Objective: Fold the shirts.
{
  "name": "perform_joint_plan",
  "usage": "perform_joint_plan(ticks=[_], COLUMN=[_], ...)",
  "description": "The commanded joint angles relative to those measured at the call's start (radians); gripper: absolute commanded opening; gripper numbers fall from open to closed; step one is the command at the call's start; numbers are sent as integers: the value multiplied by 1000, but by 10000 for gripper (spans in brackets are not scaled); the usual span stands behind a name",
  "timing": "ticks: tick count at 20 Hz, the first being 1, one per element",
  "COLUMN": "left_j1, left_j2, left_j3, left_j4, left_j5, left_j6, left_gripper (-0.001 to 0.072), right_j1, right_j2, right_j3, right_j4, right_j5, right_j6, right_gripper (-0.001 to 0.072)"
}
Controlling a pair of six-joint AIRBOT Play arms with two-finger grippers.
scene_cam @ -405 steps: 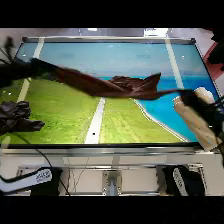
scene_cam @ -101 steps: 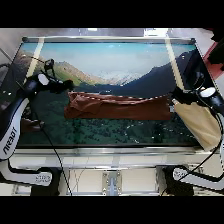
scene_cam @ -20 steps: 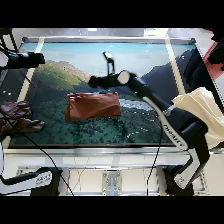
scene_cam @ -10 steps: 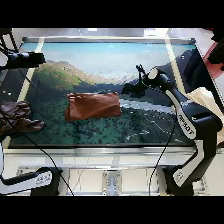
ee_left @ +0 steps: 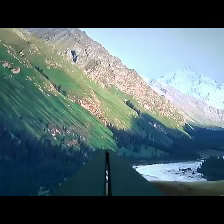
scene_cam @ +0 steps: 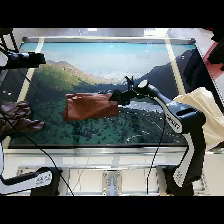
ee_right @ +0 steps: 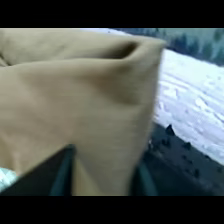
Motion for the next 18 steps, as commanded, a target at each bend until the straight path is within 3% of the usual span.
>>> perform_joint_plan(ticks=[1, 4, 6, 10, 13, 15, 18], left_j1=[1, 2, 2, 1, 1, 1, 0], left_j2=[1, 1, 1, 1, 1, 1, 1], left_j3=[0, 0, 0, 0, 0, 0, 0], left_j4=[4, 5, 5, -6, -43, -71, -93], left_j5=[-5, -5, -5, -5, -5, -4, -8], left_j6=[19, 19, 18, 18, 18, 18, 18], left_gripper=[17, 17, 17, 17, 17, 17, 17], right_j1=[17, -20, -76, -213, -308, -371, -450], right_j2=[-6, 49, 135, 369, 498, 566, 670], right_j3=[7, 69, 125, 153, 141, 71, -149], right_j4=[112, 80, -79, -685, -1098, -1216, -1250], right_j5=[-14, -2, 14, 231, 523, 663, 709], right_j6=[-64, -77, -9, 262, 343, 337, 330], right_gripper=[31, 29, 29, 29, 29, 29, 30])
